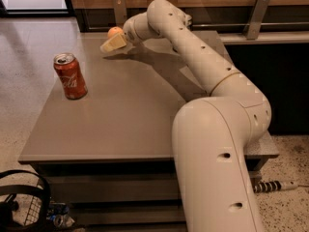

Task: Pick orange

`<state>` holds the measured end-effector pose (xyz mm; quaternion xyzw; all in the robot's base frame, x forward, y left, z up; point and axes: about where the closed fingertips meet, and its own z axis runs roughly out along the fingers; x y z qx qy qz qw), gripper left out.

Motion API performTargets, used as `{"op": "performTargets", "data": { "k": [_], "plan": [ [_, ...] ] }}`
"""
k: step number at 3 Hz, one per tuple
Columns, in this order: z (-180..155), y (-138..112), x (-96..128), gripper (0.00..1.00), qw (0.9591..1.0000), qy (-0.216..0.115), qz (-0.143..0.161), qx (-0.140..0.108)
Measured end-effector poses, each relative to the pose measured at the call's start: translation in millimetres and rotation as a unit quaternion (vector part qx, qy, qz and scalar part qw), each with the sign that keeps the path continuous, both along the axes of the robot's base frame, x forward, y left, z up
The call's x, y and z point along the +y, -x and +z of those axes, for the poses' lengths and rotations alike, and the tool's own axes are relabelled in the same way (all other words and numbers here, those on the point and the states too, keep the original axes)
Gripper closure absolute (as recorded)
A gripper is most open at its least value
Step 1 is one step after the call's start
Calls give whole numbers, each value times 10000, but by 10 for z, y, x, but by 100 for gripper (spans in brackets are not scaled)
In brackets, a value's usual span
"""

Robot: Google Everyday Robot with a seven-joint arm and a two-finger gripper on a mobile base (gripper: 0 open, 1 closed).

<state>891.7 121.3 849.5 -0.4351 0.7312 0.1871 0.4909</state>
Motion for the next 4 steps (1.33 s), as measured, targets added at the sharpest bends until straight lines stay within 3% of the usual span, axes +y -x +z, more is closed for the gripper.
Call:
{"op": "performTargets", "data": {
  "k": [1,2,3,4],
  "plan": [
    [-60,-28,110,15,9999,-68,76,24],
    [-82,-25,133,38,9999,-63,89,39],
    [-119,-19,175,69,9999,-59,114,62],
    [-143,-15,203,92,9999,-56,131,77]
  ]
}}
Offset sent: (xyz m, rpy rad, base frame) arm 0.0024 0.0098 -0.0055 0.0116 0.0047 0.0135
